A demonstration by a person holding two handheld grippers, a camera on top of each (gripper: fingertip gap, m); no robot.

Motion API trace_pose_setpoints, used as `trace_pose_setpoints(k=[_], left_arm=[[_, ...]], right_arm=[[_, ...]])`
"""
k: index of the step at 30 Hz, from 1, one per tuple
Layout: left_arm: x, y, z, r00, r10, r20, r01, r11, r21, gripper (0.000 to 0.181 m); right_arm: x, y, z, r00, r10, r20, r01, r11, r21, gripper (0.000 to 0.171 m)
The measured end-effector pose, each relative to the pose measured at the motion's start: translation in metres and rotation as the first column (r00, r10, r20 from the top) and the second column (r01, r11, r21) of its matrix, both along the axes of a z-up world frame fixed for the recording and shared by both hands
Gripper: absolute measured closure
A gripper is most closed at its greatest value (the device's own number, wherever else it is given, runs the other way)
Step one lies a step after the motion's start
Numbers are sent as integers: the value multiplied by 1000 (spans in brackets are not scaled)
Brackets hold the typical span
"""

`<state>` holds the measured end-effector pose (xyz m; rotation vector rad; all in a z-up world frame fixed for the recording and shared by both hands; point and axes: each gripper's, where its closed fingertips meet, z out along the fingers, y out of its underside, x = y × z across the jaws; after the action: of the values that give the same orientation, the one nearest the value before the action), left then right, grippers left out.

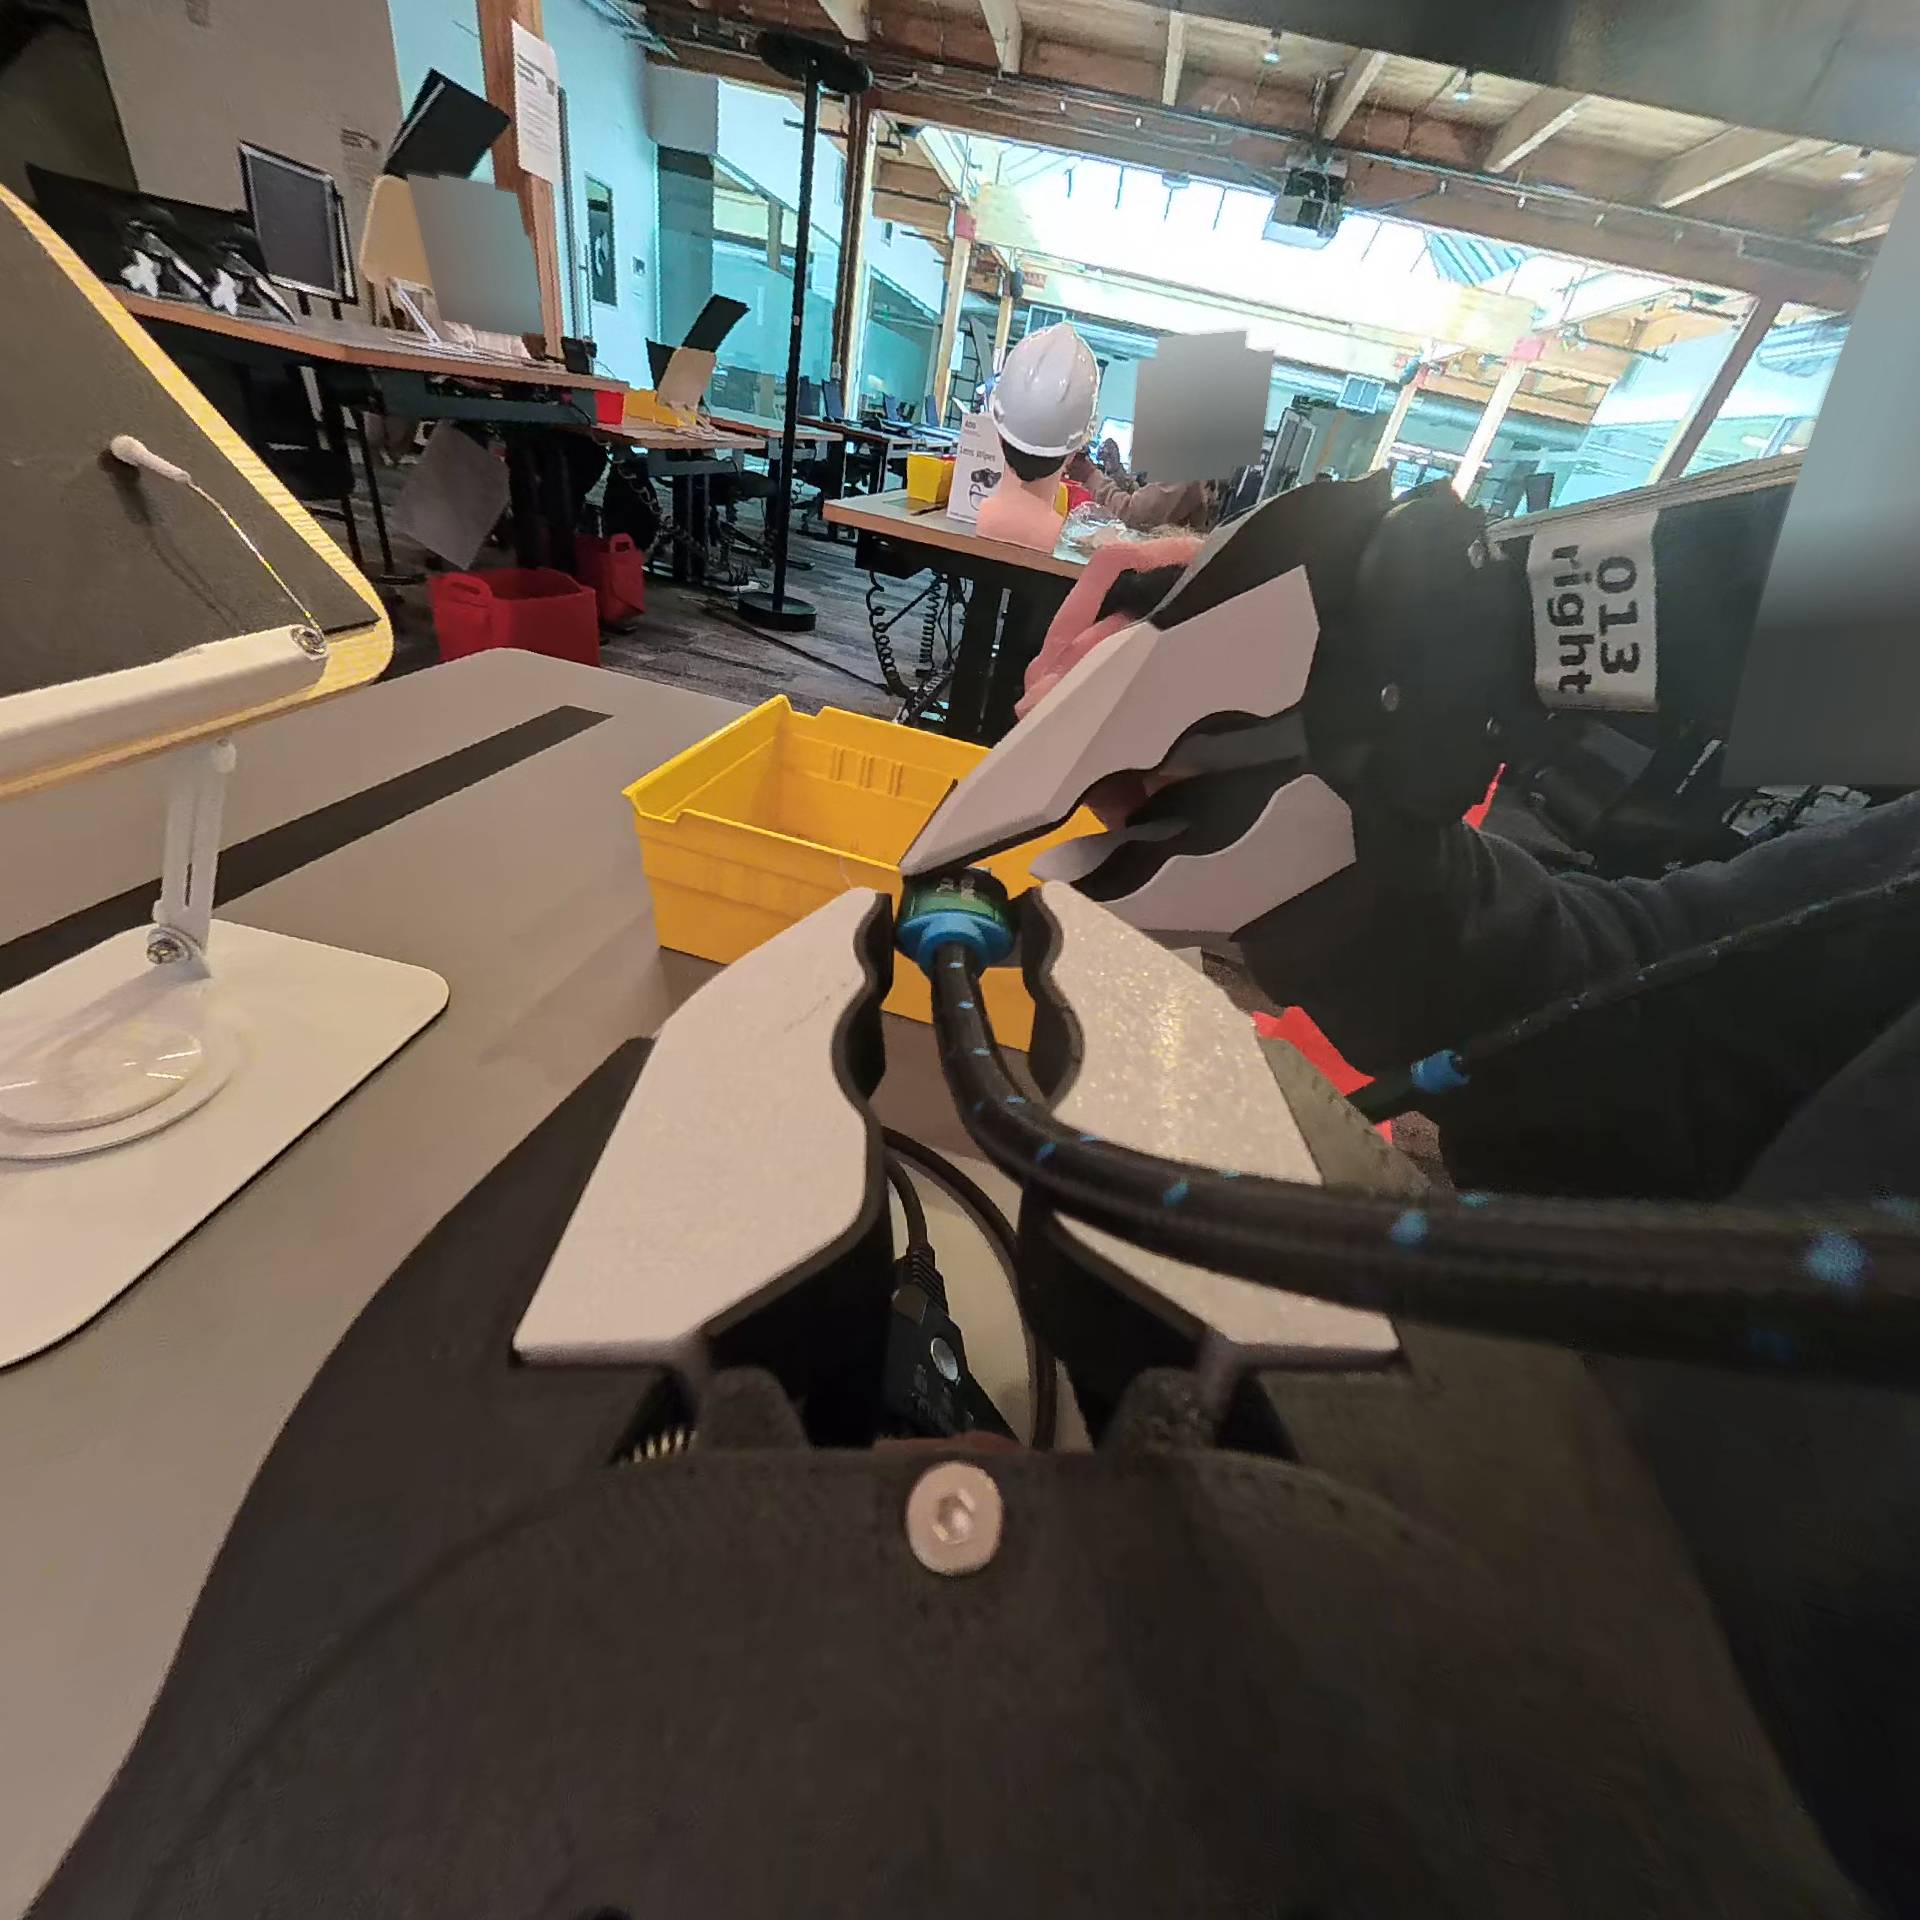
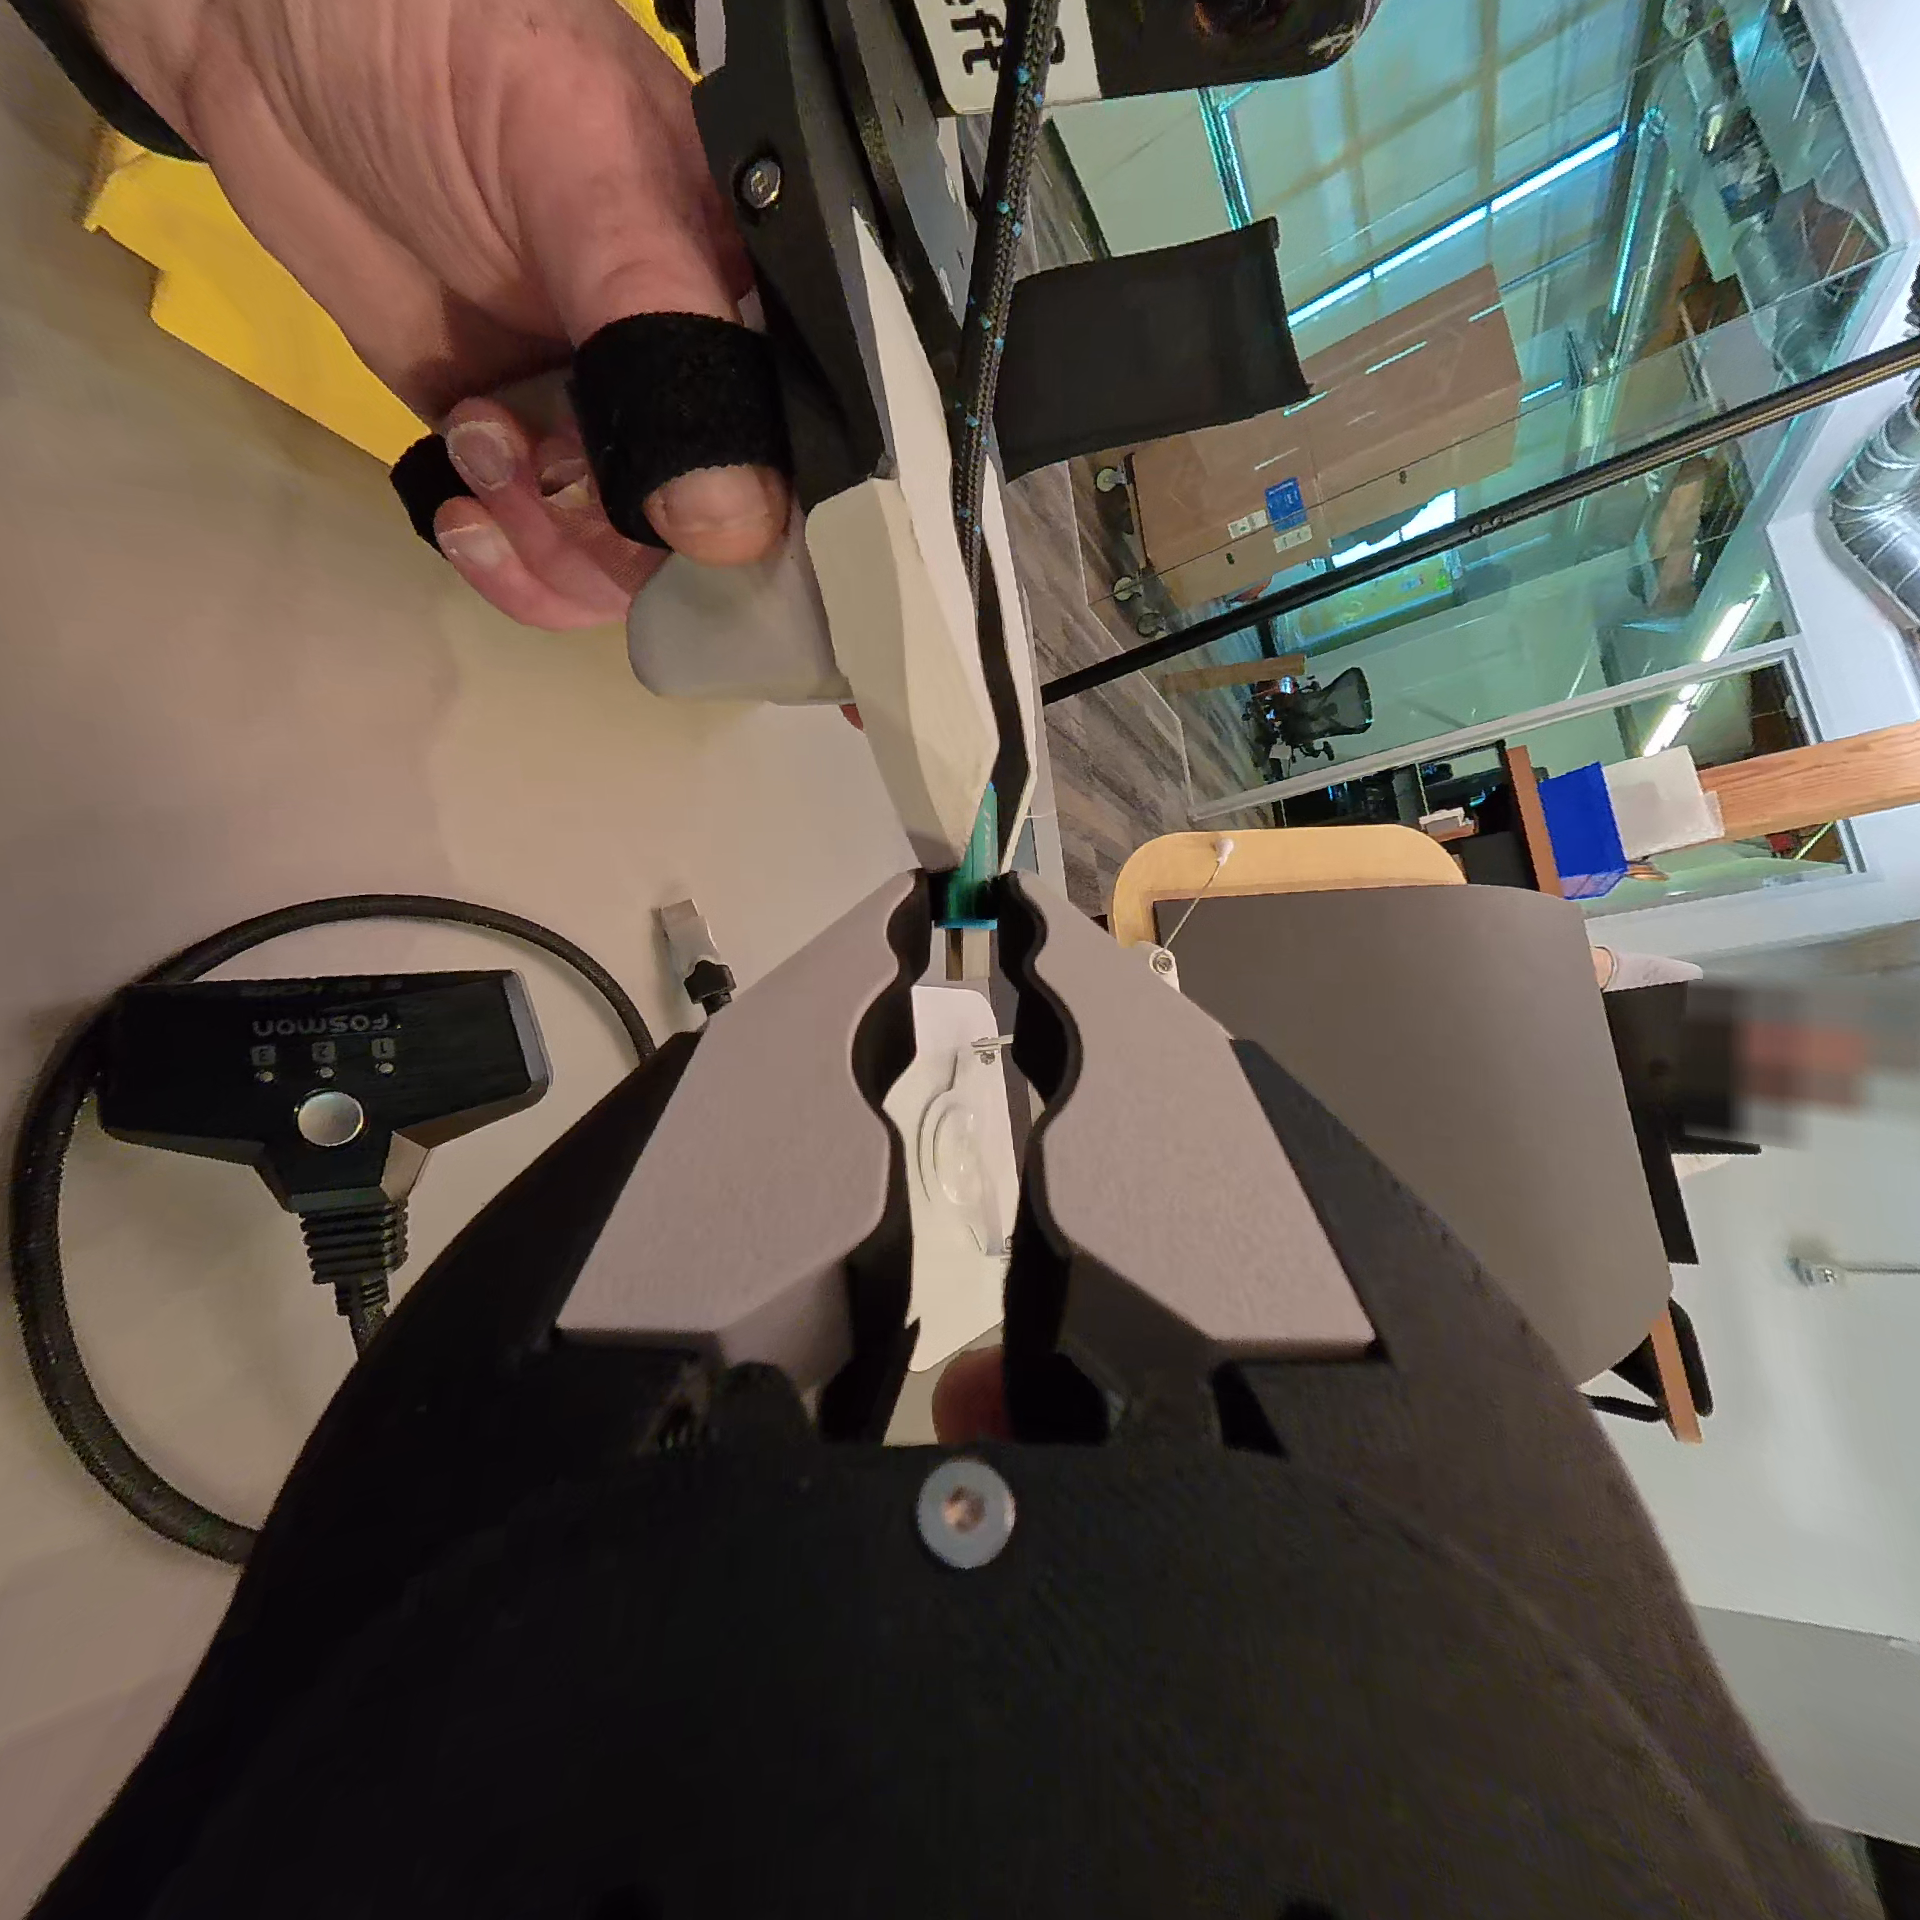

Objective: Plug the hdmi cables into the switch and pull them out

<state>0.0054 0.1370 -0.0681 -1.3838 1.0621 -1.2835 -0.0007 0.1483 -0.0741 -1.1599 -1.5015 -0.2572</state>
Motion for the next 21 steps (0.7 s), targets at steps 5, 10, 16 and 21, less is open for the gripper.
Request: trace_pose_setpoints(k=[5, 10, 16, 21], left_arm=[[0, 0, 2, 1000, 2, 11, -2, 1000, -5, 160], [0, 0, 2, 1000, -1, 11, 1, 1000, -15, 160], [0, 0, 1, 1000, -2, 2, 2, 1000, -24, 160], [-1, 1, 1, 1000, 10, 9, -9, 1000, -25, 160]], right_arm=[[-1, -1, 3, 1000, 0, -14, 1, 1000, 13, 161], [-1, 0, 4, 1000, -8, -27, 9, 1000, 22, 161], [-1, 0, 4, 999, -13, -36, 14, 1000, 26, 161], [-1, 1, 4, 999, -18, -45, 18, 1000, 15, 160]])
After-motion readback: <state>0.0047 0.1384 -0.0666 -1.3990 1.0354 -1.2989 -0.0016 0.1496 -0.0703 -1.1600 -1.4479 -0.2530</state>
